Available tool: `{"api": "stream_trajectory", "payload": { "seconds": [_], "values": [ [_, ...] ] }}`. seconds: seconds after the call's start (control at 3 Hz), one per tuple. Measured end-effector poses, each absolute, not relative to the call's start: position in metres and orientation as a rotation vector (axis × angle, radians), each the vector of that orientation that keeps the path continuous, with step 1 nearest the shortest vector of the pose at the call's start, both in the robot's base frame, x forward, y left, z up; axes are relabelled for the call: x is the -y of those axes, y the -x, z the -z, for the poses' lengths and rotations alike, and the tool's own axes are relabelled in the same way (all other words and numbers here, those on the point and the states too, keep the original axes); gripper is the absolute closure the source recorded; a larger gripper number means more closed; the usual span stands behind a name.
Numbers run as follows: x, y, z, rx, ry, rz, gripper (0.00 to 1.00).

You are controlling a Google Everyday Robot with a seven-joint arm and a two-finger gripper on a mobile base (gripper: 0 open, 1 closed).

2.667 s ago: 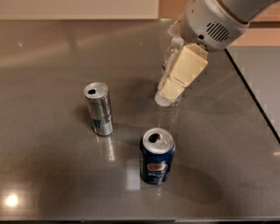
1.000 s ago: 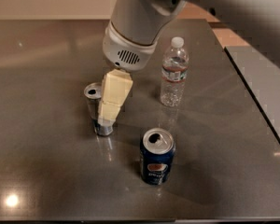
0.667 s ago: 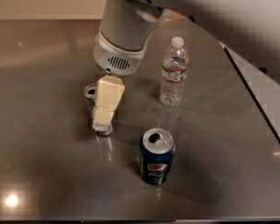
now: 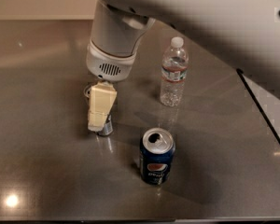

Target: Pick redbull can

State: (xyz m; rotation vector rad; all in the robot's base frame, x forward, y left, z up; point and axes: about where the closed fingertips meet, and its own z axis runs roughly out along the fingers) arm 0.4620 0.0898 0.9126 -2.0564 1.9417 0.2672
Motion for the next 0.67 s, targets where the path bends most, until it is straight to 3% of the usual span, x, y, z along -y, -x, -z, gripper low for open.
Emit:
{"api": "stream_trajectory", "payload": {
  "seconds": [0.67],
  "values": [
    [-0.0916, -0.4617, -0.9104, -1.947, 2.065, -0.276, 0.64]
  ]
}}
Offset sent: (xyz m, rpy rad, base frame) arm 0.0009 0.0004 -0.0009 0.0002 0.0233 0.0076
